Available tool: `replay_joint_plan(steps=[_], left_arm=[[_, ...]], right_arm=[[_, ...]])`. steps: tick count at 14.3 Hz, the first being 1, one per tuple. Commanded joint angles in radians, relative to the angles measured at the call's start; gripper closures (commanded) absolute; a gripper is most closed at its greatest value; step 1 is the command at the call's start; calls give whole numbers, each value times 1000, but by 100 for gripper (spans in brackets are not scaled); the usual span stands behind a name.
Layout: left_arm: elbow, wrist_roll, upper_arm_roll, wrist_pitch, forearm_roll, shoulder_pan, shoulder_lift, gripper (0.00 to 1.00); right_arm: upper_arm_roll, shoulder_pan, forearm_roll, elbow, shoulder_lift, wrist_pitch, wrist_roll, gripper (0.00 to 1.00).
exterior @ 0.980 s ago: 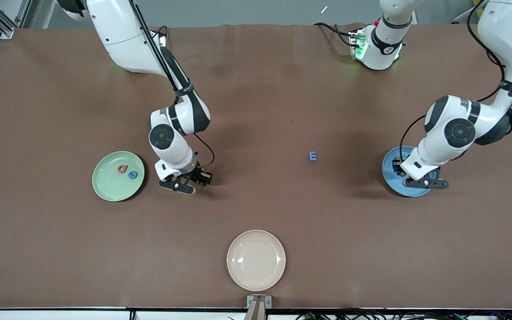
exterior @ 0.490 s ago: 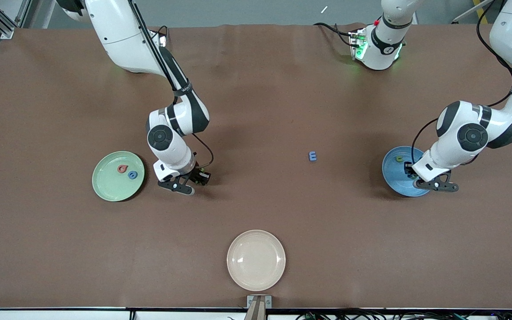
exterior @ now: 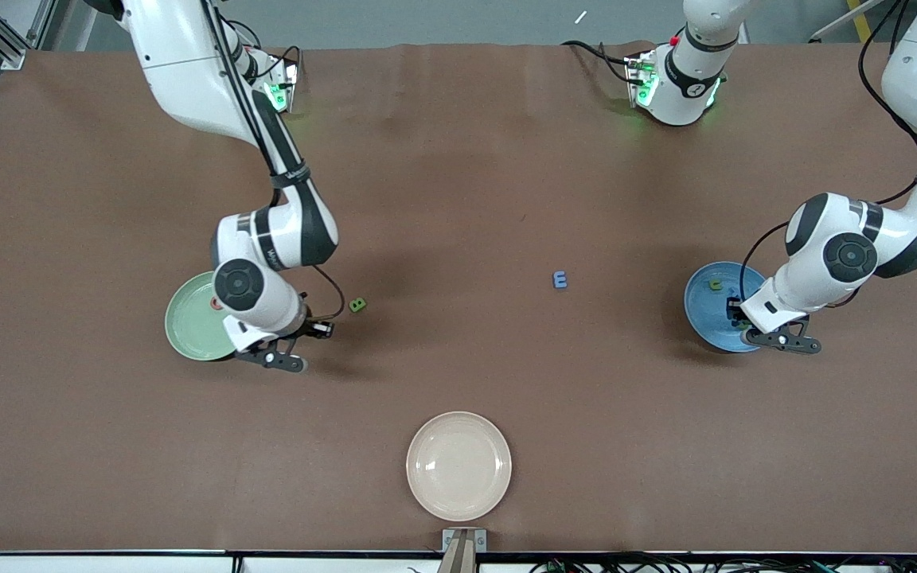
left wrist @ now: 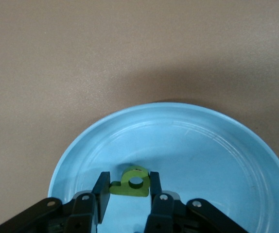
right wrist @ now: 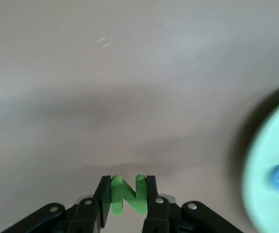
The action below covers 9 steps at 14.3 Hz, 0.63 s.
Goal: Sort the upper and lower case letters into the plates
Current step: 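Place the N in the green plate while the left gripper places its letter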
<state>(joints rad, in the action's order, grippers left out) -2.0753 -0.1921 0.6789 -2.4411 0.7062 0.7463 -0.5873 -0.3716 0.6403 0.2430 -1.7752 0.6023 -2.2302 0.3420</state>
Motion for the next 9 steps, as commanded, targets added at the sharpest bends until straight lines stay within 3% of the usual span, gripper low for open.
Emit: replay_joint_plan(steps=[1, 4, 5, 7, 8, 9], left_arm=[[15, 14, 10, -4, 32, 13, -22, 89], [15, 14, 5, -4, 50, 13, -26, 88], [15, 14, 5, -4, 50, 13, -26, 86], [18, 14, 7, -4, 50, 13, -22, 71], [21, 13, 7, 1, 50, 13, -19, 57], [20, 13, 8, 5, 50, 11, -17, 52]], right_arm=[[-93, -8, -14, -16, -52, 98, -189, 100], [-185, -20, -13, -59, -61, 90, -366, 100], [-188, -59, -11, -70, -59, 83, -427, 99], [-185, -135, -1, -119, -59, 23, -542, 99], [-185, -155, -1, -150, -59, -23, -592, 99], [-184, -175, 1, -183, -58, -70, -636, 99]])
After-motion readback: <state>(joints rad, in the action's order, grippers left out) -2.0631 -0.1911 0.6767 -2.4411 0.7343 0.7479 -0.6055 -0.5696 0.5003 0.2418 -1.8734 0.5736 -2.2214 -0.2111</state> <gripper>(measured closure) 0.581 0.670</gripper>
